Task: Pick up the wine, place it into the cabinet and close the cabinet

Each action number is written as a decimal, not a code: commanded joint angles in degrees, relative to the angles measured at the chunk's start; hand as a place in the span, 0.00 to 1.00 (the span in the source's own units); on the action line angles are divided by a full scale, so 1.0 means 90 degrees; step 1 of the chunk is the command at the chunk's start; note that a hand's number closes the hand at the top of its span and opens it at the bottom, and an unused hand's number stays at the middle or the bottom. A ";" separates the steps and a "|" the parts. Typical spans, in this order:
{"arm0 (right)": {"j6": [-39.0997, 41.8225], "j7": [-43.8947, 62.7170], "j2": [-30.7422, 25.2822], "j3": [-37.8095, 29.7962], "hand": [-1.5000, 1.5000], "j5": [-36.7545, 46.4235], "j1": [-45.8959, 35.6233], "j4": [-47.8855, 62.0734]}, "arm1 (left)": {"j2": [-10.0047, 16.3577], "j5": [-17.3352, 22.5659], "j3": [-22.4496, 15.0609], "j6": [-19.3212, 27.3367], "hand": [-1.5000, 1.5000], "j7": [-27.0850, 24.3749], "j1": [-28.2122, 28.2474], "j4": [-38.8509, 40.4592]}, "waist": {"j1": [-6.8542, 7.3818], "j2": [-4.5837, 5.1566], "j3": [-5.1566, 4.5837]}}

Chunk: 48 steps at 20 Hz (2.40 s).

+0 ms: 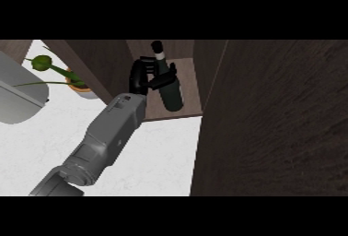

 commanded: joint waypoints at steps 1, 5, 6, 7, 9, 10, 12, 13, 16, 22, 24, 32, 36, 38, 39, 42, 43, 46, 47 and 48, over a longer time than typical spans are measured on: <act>0.0055 0.0094 0.0037 0.0156 0.00 -0.0332 0.0275 -0.0651 | -0.0091 -0.0033 0.0089 0.0255 1.00 -0.0430 -0.0048 0.0298 | -0.0025 0.0031 -0.0001; 0.0198 0.0076 -0.0040 0.0242 0.00 -0.0320 0.0296 -0.0779 | 0.0310 -0.0220 0.0010 0.0228 0.00 -0.0250 -0.0431 0.0540 | -0.0066 0.0041 -0.0005; 0.0234 0.0086 -0.0065 0.0161 0.00 -0.0437 0.0336 -0.0701 | 0.0228 -0.0231 0.0027 0.0471 0.00 -0.0329 -0.0487 0.0579 | -0.0096 0.0061 -0.0001; 0.0248 -0.0105 0.0037 0.0234 0.00 -0.0360 0.0277 -0.0484 | 0.0234 -0.0310 -0.0038 0.0519 0.00 -0.0267 -0.0624 0.0651 | -0.0153 0.0089 0.0002; 0.0248 -0.0171 0.0051 0.0304 0.00 -0.0321 0.0402 -0.0605 | 0.0390 -0.0366 -0.0057 0.0551 0.00 -0.0292 -0.0593 0.0772 | -0.0123 0.0058 0.0000; 0.0317 -0.0069 -0.0122 0.0164 0.00 -0.0312 0.0419 -0.0756 | 0.0442 -0.0356 -0.0026 0.0600 0.00 -0.0485 -0.0530 0.0754 | -0.0152 0.0075 -0.0007; 0.0399 -0.0156 -0.0103 0.0171 0.00 -0.0407 0.0410 -0.0694 | 0.0449 -0.0393 -0.0043 0.0775 0.00 -0.0107 -0.0831 0.0917 | -0.0185 0.0083 0.0000; 0.0318 -0.0075 -0.0048 0.0127 0.00 -0.0415 0.0416 -0.0807 | 0.0486 -0.0388 -0.0028 0.0672 0.00 -0.0396 -0.0628 0.0876 | -0.0150 0.0091 -0.0009; 0.0387 -0.0065 -0.0138 0.0072 0.00 -0.0352 0.0416 -0.0765 | 0.0643 -0.0384 0.0005 0.0712 0.00 -0.0345 -0.0750 0.0949 | -0.0173 0.0097 -0.0011; 0.0339 -0.0024 -0.0065 0.0140 0.00 -0.0287 0.0418 -0.0915 | 0.0495 -0.0203 0.0207 -0.0034 0.00 -0.0588 -0.0854 0.0694 | -0.0098 0.0063 -0.0023; 0.0399 -0.0106 -0.0101 -0.0079 0.00 -0.0481 0.0454 -0.0738 | 0.0345 -0.0046 0.0372 -0.0263 0.00 -0.0536 -0.0969 0.0605 | -0.0047 0.0057 -0.0010; 0.0307 0.0039 -0.0036 0.0088 0.00 -0.0286 0.0590 -0.0988 | 0.0022 0.0221 0.0680 -0.1168 1.00 -0.0916 -0.1041 0.0328 | 0.0120 -0.0039 -0.0011; 0.0351 0.0172 -0.0258 0.0064 0.00 -0.0255 0.0837 -0.1323 | -0.0037 0.0196 0.0702 -0.1293 0.00 -0.0898 -0.1125 0.0326 | 0.0187 -0.0093 -0.0005; 0.0321 0.0031 -0.0237 -0.0057 0.00 -0.0352 0.0961 -0.1275 | -0.0004 0.0191 0.0704 -0.1630 0.00 -0.0881 -0.0966 0.0319 | 0.0260 -0.0109 0.0001; 0.0376 -0.0003 -0.0389 -0.0137 0.00 -0.0399 0.1127 -0.1508 | -0.0066 0.0183 0.0706 -0.1530 0.00 -0.0887 -0.0962 0.0334 | 0.0230 -0.0123 0.0003; 0.0333 -0.0045 -0.0350 -0.0336 0.00 -0.0527 0.1152 -0.1345 | -0.0092 0.0186 0.0681 -0.1564 0.00 -0.0789 -0.0971 0.0194 | 0.0351 -0.0148 0.0007; 0.0225 0.0257 -0.0359 -0.0126 0.00 -0.0223 0.1107 -0.1499 | -0.0093 0.0244 0.0652 -0.1551 0.00 -0.0583 -0.1074 0.0101 | 0.0373 -0.0173 -0.0001; 0.0116 0.0336 -0.0241 -0.0011 0.00 -0.0136 0.1078 -0.1493 | -0.0094 0.0309 0.0469 -0.1528 0.00 -0.0714 -0.0663 -0.0084 | 0.0421 -0.0207 -0.0003; 0.0204 0.0136 -0.0400 -0.0266 0.00 -0.0295 0.1268 -0.1547 | -0.0095 0.0310 0.0482 -0.1608 0.00 -0.0710 -0.0577 -0.0247 | 0.0488 -0.0232 0.0004; 0.0106 0.0478 -0.0381 -0.0274 0.00 -0.0273 0.1071 -0.1742 | -0.0095 0.0348 0.0348 -0.1529 0.00 -0.0829 -0.0502 -0.0201 | 0.0371 -0.0196 -0.0005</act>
